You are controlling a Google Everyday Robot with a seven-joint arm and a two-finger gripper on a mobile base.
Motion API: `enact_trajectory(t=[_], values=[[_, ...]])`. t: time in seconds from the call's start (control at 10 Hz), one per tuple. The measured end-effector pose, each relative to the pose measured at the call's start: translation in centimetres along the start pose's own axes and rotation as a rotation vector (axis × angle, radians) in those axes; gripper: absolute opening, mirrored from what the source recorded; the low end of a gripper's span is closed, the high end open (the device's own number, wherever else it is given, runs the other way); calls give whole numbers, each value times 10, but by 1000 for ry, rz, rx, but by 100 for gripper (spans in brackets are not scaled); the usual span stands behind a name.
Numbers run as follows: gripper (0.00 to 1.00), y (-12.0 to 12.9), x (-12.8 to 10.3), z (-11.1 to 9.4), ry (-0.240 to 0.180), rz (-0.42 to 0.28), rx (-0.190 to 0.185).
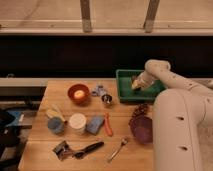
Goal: Place eraser in purple bowl
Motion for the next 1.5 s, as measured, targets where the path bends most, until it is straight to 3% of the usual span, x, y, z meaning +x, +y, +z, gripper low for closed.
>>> enact_trajectory(t=[0.2, 0.6, 1.1, 1.5], values=[[0, -5, -5, -19, -17, 7, -9], [0, -22, 11, -78, 4, 3, -81], [0, -18, 95, -126, 69, 15, -75], [0, -14, 167, -147, 115, 115, -88]])
